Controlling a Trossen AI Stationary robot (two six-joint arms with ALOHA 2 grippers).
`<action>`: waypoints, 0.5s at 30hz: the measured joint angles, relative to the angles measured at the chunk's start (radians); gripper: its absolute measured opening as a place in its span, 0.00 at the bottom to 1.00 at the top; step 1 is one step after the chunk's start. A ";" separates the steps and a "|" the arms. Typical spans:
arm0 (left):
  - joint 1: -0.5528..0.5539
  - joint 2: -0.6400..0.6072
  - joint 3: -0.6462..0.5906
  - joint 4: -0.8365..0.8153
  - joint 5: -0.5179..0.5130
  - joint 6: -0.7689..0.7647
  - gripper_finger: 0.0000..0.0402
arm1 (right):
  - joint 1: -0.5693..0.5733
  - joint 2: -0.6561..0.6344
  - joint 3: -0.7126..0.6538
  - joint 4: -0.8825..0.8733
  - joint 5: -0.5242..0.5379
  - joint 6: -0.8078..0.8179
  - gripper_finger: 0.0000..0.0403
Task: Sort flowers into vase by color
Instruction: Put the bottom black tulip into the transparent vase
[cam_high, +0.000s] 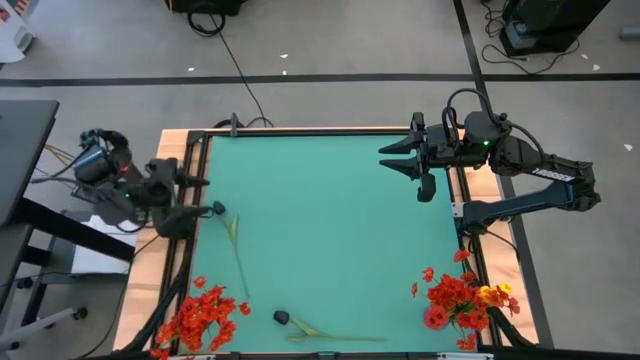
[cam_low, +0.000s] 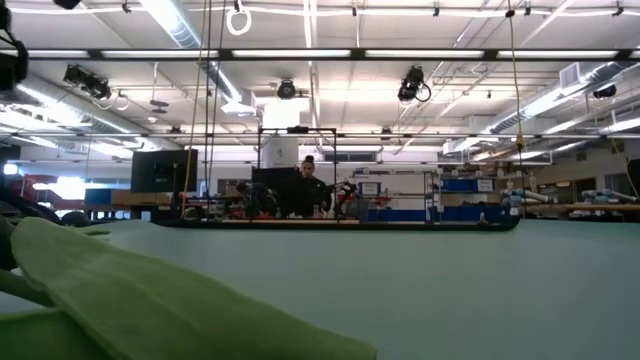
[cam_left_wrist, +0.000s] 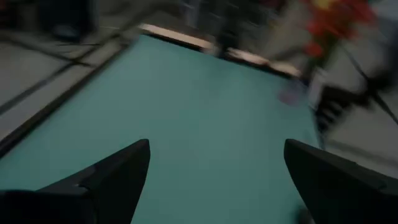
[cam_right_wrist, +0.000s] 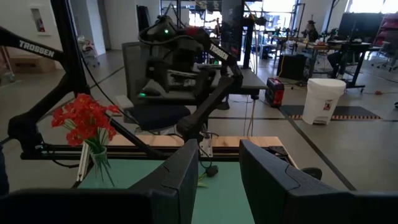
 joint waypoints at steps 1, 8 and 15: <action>0.035 0.002 -0.007 -0.002 -0.016 -0.034 0.93 | 0.000 0.000 0.000 0.000 0.000 0.000 0.31; 0.345 0.081 -0.092 0.014 -0.002 -0.224 0.86 | 0.000 0.000 0.000 0.000 0.000 0.000 0.31; 0.552 0.239 -0.121 0.030 0.136 -0.266 0.85 | 0.000 0.000 0.000 0.000 0.000 0.000 0.31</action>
